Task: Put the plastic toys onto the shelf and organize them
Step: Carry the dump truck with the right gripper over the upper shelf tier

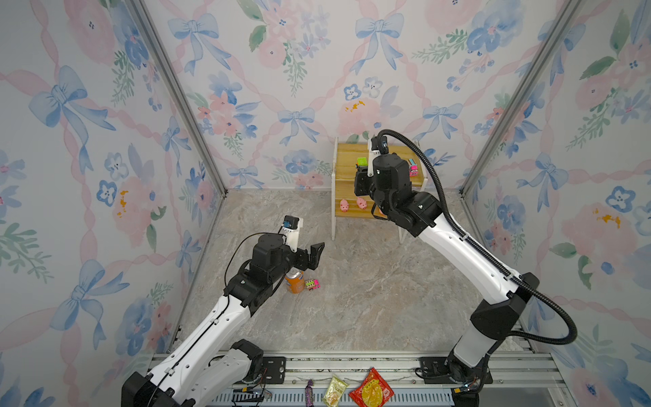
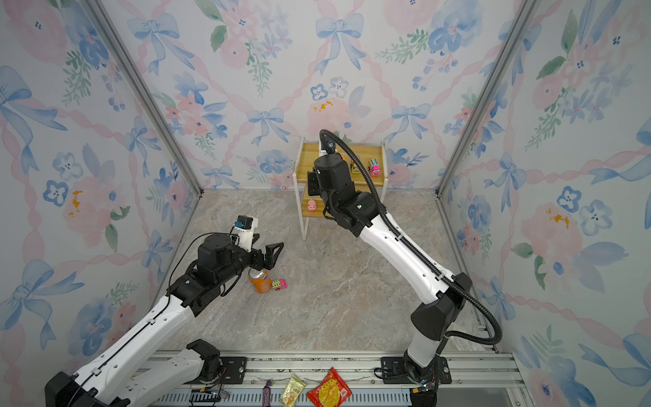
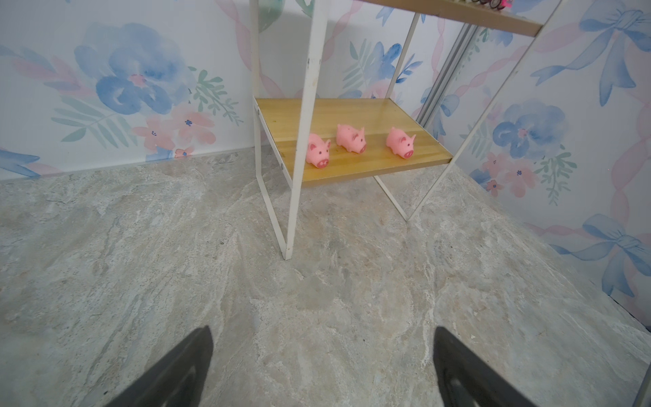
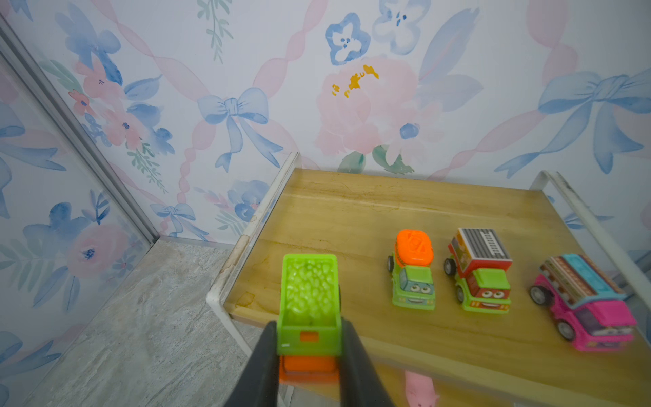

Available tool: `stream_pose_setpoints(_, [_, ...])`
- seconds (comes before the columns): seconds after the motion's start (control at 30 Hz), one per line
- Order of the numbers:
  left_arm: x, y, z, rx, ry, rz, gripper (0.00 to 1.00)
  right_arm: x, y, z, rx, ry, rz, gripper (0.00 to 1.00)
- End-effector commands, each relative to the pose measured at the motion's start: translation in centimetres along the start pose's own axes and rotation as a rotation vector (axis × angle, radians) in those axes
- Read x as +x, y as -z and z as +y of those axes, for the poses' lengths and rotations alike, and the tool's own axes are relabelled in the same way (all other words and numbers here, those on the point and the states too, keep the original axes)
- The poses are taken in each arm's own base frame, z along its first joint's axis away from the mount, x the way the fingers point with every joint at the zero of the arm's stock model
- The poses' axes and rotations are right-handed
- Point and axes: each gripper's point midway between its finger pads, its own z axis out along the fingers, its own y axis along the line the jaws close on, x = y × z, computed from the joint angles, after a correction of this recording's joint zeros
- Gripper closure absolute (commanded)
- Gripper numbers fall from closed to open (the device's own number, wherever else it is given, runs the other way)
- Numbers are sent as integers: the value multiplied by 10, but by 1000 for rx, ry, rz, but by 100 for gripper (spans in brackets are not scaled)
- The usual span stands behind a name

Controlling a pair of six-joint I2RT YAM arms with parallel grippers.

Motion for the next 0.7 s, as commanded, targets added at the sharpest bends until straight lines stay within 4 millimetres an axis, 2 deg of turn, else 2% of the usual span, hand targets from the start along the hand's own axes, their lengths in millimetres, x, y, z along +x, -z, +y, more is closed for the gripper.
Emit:
stream_pose_setpoints(0.0, [-10,4,-4,22,14,-32,2,7,-16,-15,92,7,49,73])
stream_pose_setpoints(0.13, [-10,5,-4,23,13,-32,2,9,-35,-24,155,-8,60,73])
stream_pose_setpoints(0.23, [-9,4,-5,26,13,-30,2,6,-44,-30,178,-27,55,73])
stream_pose_setpoints(0.4, [-10,4,-5,27,13,-31,2,12,-59,-37,195,-34,76,73])
stream_pose_setpoints(0.67, [-9,3,-5,29,15,-26,2,15,-67,-42,194,-47,81,73])
